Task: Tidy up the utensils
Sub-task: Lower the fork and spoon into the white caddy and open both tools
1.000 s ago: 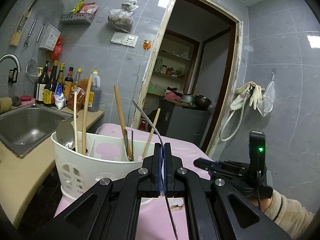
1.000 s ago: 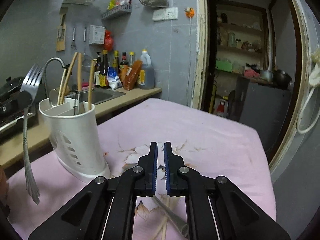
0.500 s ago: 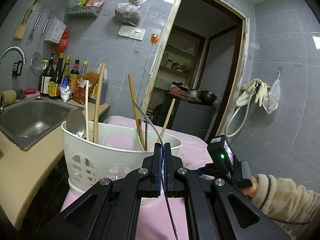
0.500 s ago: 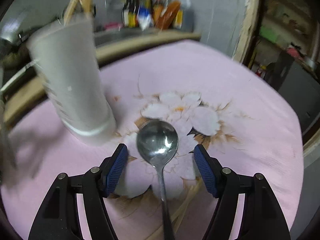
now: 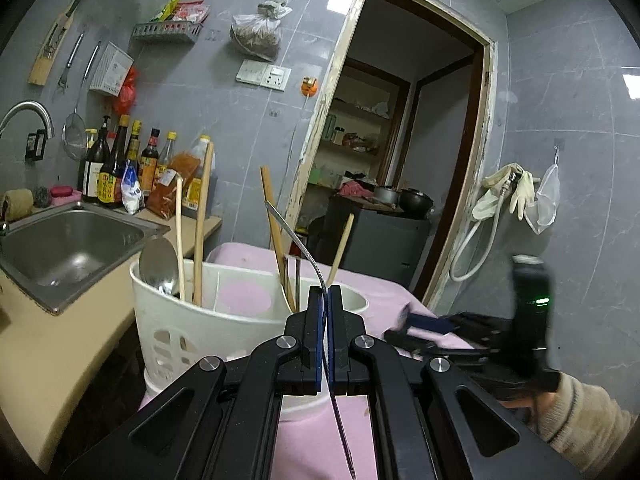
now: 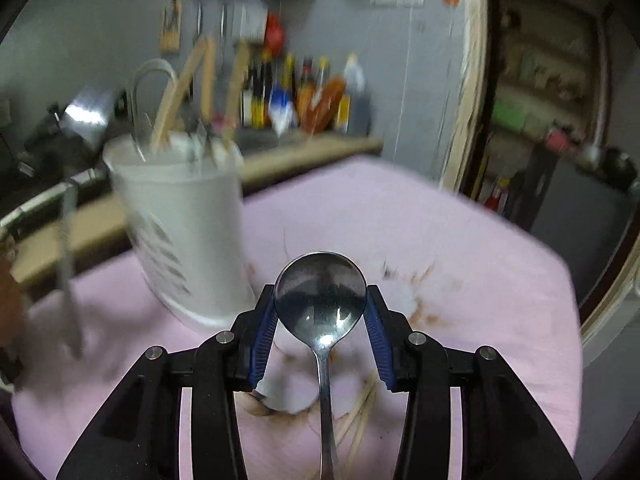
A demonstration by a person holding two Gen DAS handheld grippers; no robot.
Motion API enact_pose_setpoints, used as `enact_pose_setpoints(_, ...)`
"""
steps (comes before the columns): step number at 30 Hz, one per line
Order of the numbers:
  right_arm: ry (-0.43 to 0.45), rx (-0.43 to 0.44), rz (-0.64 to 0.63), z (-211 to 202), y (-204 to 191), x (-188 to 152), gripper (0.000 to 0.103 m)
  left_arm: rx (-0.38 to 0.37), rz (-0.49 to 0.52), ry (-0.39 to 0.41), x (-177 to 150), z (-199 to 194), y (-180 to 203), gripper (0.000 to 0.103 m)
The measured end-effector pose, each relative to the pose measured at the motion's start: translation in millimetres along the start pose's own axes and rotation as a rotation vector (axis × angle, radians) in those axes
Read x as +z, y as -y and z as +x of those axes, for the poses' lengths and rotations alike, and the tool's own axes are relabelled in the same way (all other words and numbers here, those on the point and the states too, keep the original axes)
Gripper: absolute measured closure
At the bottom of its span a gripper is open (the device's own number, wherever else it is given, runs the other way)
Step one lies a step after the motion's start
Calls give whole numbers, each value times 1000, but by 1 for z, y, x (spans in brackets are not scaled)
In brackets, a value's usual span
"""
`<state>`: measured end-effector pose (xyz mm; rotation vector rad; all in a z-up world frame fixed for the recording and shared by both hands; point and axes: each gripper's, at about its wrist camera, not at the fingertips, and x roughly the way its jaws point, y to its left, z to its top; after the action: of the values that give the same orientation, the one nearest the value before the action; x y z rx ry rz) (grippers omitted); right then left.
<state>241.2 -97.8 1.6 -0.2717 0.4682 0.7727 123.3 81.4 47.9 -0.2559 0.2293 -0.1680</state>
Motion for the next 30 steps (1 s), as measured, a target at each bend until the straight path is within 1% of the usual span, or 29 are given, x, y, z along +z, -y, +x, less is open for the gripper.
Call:
enact_pose_setpoints(3,103,-25,-9,-26,-8,15,63,-9,-1,21,9,-3,-2,103)
enact_pose_setpoints(8,246,-28,-7,-51,-18,55,63,-6,-8,64,31,-6,-13,103)
enact_pose_setpoints(12,301,-13,-12,-54,-22,83,63,16,-15,109,53,-7,-28,103)
enact_pose_setpoints(17,378,27,13,-48,-31,115,63,93,-10,172,80,1,-51,103)
enact_pose_setpoints(21,457,43,57,-41,-35,124,63,146,-2,203,89,8,-66,103)
enact_pose_setpoints(23,489,38,71,-35,-38,126,63,177,-4,206,92,11,-74,103)
enact_pose_setpoints(24,502,34,77,-31,-39,126,63,180,-8,208,92,11,-77,103)
enact_pose_setpoints(28,542,33,101,-15,-46,120,63,214,7,224,89,9,-81,103)
enact_pose_setpoints(30,542,37,113,-9,-47,118,63,236,30,229,86,10,-80,103)
